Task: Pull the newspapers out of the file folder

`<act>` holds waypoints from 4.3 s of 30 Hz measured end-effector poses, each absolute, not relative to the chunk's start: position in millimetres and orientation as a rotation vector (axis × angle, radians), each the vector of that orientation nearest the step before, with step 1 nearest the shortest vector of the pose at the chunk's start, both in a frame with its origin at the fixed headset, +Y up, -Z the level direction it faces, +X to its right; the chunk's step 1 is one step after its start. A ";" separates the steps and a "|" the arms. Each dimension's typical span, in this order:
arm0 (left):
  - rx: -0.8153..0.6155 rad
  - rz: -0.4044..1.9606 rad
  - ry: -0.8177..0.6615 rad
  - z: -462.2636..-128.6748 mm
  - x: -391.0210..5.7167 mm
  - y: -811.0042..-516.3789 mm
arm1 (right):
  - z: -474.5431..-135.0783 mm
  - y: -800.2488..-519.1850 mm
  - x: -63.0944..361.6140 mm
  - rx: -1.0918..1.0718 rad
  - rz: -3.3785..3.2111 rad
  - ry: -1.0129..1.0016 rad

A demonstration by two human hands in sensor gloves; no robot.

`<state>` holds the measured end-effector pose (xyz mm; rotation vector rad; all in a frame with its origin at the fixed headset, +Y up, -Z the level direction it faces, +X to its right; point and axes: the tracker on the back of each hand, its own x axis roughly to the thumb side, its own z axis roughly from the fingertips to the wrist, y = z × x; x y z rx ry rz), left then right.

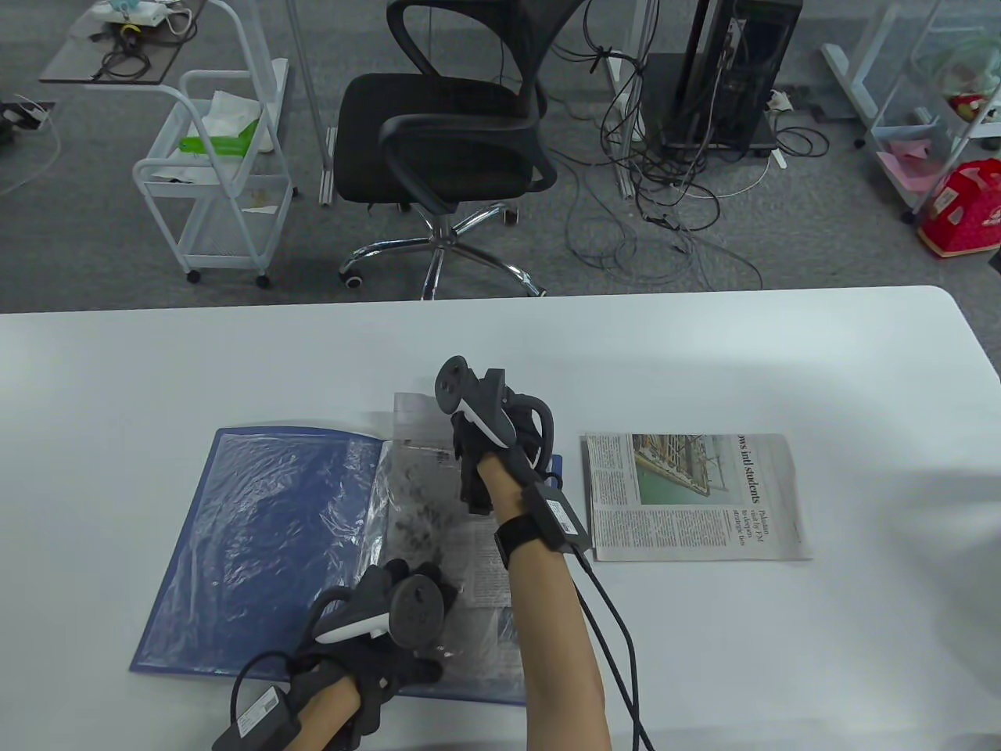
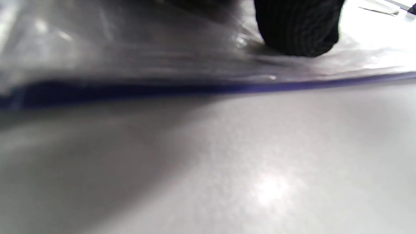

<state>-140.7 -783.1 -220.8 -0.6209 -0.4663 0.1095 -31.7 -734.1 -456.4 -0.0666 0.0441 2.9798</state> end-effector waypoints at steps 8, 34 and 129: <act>-0.630 0.113 -0.464 -220.7 -141.3 -783.3 | -453.8 -687.5 -23.4 -0.052 2.892 -0.259; -0.644 0.125 -0.451 -220.9 -141.5 -783.5 | -360.9 -540.4 167.3 -0.188 2.192 -0.552; -0.189 0.631 0.187 -245.5 -218.9 -712.4 | -282.4 -701.8 163.3 -0.040 2.861 -0.340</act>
